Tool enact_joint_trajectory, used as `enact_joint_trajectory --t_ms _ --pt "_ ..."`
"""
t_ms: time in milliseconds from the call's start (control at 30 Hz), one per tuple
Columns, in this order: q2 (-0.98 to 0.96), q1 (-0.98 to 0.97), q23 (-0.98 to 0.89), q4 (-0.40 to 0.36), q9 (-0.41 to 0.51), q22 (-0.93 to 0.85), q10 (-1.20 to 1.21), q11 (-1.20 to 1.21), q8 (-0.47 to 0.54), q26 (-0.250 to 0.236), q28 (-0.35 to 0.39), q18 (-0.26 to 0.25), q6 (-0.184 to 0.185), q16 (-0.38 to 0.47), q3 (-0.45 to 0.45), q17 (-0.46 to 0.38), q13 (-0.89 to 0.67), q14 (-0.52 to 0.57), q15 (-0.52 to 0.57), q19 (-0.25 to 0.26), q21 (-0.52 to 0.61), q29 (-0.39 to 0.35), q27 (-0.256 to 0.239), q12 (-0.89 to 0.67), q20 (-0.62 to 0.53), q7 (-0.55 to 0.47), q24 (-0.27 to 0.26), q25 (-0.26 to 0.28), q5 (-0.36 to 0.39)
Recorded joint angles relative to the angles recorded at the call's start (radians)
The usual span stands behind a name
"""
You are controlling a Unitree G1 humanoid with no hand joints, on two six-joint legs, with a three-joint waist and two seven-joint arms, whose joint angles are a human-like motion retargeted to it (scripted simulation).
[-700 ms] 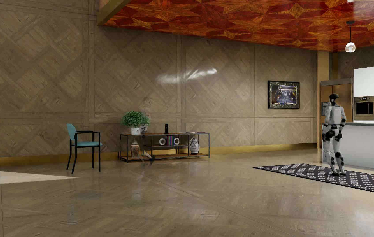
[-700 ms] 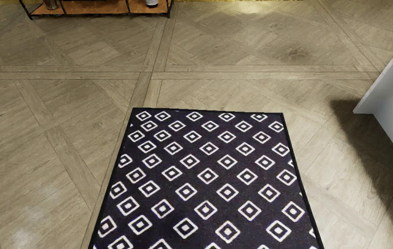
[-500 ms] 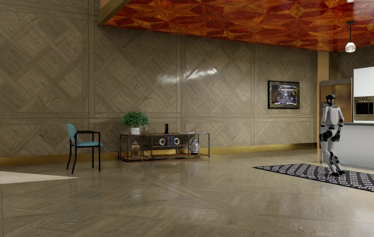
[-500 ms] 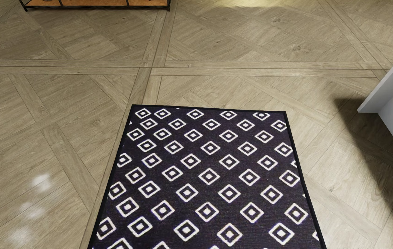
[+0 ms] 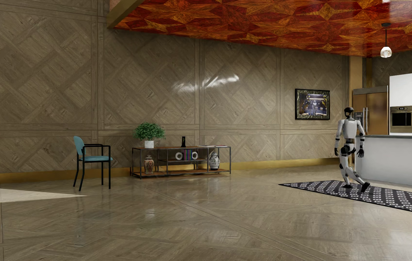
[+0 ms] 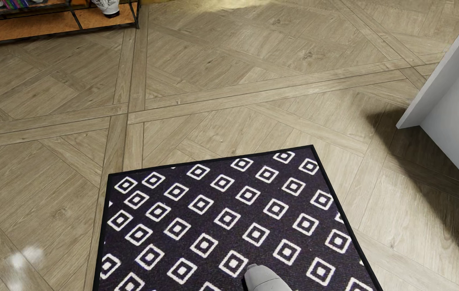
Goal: Head to the officechair
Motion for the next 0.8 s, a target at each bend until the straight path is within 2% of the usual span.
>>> enact_joint_trajectory --t_ms 33,67,100,133,167,200,233,267,300,367,400,433,467,500,533,567,600,633,667,700,733,800 --pt "0.055 -0.079 -0.005 0.004 0.011 0.009 0.181 -0.007 0.0 0.0 0.0 0.0 0.0 0.008 0.056 0.006 -0.012 0.126 -0.035 0.0 -0.022 0.0 0.0 0.013 -0.043 0.0 0.0 0.0 0.03" --pt "0.093 -0.215 -0.034 0.007 0.008 -0.008 0.413 -0.013 0.0 0.0 0.0 0.0 -0.006 0.017 0.088 0.016 -0.03 0.139 -0.077 0.0 -0.03 0.0 0.0 0.039 -0.033 0.0 0.0 0.0 0.045" --pt "0.187 -0.312 -0.064 0.0 0.018 0.026 0.573 -0.053 0.0 0.0 0.0 0.0 -0.018 0.019 0.124 0.012 -0.041 0.122 -0.098 0.0 -0.028 0.0 0.0 0.047 -0.076 0.0 0.0 0.0 0.05" --pt "0.269 -0.414 -0.107 -0.028 0.03 0.035 0.643 -0.106 0.0 0.0 0.0 0.0 -0.039 0.011 0.205 0.016 -0.057 0.119 -0.1 0.0 -0.047 0.0 0.0 0.072 -0.025 0.0 0.0 0.0 0.05" --pt "0.348 -0.516 -0.151 -0.041 0.03 0.016 0.616 -0.165 0.0 0.0 0.0 0.0 -0.055 0.022 0.27 0.01 -0.075 0.123 -0.106 0.0 -0.038 0.0 0.0 0.104 -0.004 0.0 0.0 0.0 0.048" --pt "0.456 -0.581 -0.18 -0.062 0.034 0.031 0.486 -0.238 0.0 0.0 0.0 0.0 -0.074 0.023 0.331 0.009 -0.079 0.185 -0.113 0.0 -0.065 0.0 0.0 0.125 0.005 0.0 0.0 0.0 0.036" --pt "0.559 -0.621 -0.234 -0.076 0.044 0.044 0.297 -0.304 0.0 0.0 0.0 0.0 -0.086 0.037 0.378 -0.004 -0.087 0.287 -0.119 0.0 -0.074 0.0 0.0 0.134 -0.052 0.0 0.0 0.0 0.026" --pt "0.624 -0.672 -0.262 -0.072 0.04 0.042 0.111 -0.334 0.0 0.0 0.0 0.0 -0.095 0.044 0.423 -0.01 -0.102 0.34 -0.143 0.0 -0.09 0.0 0.0 0.149 -0.051 0.0 0.0 0.0 0.015" --pt "0.687 -0.707 -0.29 -0.069 0.031 0.033 -0.067 -0.367 0.0 0.0 0.0 0.0 -0.096 0.049 0.458 -0.022 -0.123 0.275 -0.183 0.0 -0.092 0.0 0.0 0.169 -0.047 0.0 0.0 0.0 0.012" --pt "0.799 -0.744 -0.306 -0.071 0.01 0.064 -0.256 -0.392 0.0 0.0 0.0 0.0 -0.1 0.044 0.479 -0.038 -0.168 -0.179 -0.263 0.0 -0.1 0.0 0.0 0.19 -0.053 0.0 0.0 0.0 0.014" --pt "0.825 -0.768 -0.295 -0.06 0.007 0.071 -0.244 -0.376 0.0 0.0 0.0 0.0 -0.102 0.045 0.51 -0.032 -0.176 -0.23 -0.278 0.0 -0.126 0.0 0.0 0.194 -0.074 0.0 0.0 0.0 0.011" --pt "0.857 -0.786 -0.277 -0.076 0.014 0.083 -0.224 -0.345 0.0 0.0 0.0 0.0 -0.113 0.04 0.529 -0.027 -0.177 -0.051 -0.256 0.0 -0.135 0.0 0.0 0.199 -0.088 0.0 0.0 0.0 -0.002" --pt "0.866 -0.83 -0.25 -0.09 0.009 0.084 -0.143 -0.297 0.0 0.0 0.0 0.0 -0.134 0.04 0.54 -0.011 -0.168 0.187 -0.171 0.0 -0.152 0.0 0.0 0.204 -0.091 0.0 0.0 0.0 -0.021" --pt "0.859 -0.831 -0.217 -0.118 0.014 0.1 -0.056 -0.196 0.0 0.0 0.0 0.0 -0.165 0.037 0.548 0.011 -0.142 0.3 -0.02 0.0 -0.163 0.0 0.0 0.197 -0.105 0.0 0.0 0.0 -0.056" --pt "0.823 -0.779 -0.18 -0.148 0.013 0.111 -0.018 -0.03 0.0 0.0 0.0 0.0 -0.18 0.039 0.524 0.026 -0.109 0.298 0.183 0.0 -0.145 0.0 0.0 0.196 -0.11 0.0 0.0 0.0 -0.079" --pt "0.723 -0.734 -0.164 -0.179 0.004 0.115 0.007 0.177 0.0 0.0 0.0 0.0 -0.179 0.031 0.493 0.033 -0.079 0.28 0.31 0.0 -0.13 0.0 0.0 0.196 -0.078 0.0 0.0 0.0 -0.091" --pt "0.631 -0.654 -0.151 -0.203 0.016 0.087 -0.003 0.379 0.0 0.0 0.0 0.0 -0.187 0.039 0.458 0.031 -0.061 0.229 0.234 0.0 -0.083 0.0 0.0 0.182 -0.08 0.0 0.0 0.0 -0.112" --pt "0.541 -0.553 -0.147 -0.201 0.027 0.071 -0.034 0.493 0.0 0.0 0.0 0.0 -0.179 0.04 0.406 0.031 -0.041 0.155 0.067 0.0 -0.063 0.0 0.0 0.161 -0.071 0.0 0.0 0.0 -0.12" --pt "0.449 -0.458 -0.13 -0.184 0.031 0.051 -0.075 0.527 0.0 0.0 0.0 0.0 -0.147 0.044 0.344 0.023 -0.025 0.086 -0.044 0.0 -0.047 0.0 0.0 0.129 -0.084 0.0 0.0 0.0 -0.106" --pt "0.358 -0.385 -0.111 -0.171 0.018 0.038 -0.111 0.473 0.0 0.0 0.0 0.0 -0.12 0.043 0.277 0.022 -0.002 0.013 -0.095 0.0 -0.065 0.0 0.0 0.092 -0.077 0.0 0.0 0.0 -0.102" --pt "0.311 -0.283 -0.115 -0.154 0.02 0.001 -0.166 0.345 0.0 0.0 0.0 0.0 -0.101 0.064 0.217 0.013 0.026 -0.07 -0.101 0.0 -0.052 0.0 0.0 0.054 -0.112 0.0 0.0 0.0 -0.103" --pt "0.233 -0.119 -0.092 -0.12 0.015 -0.039 -0.251 0.013 0.0 0.0 0.0 0.0 -0.067 0.078 0.145 -0.006 0.057 -0.218 -0.037 0.0 -0.064 0.0 0.0 -0.014 -0.066 0.0 0.0 0.0 -0.11"
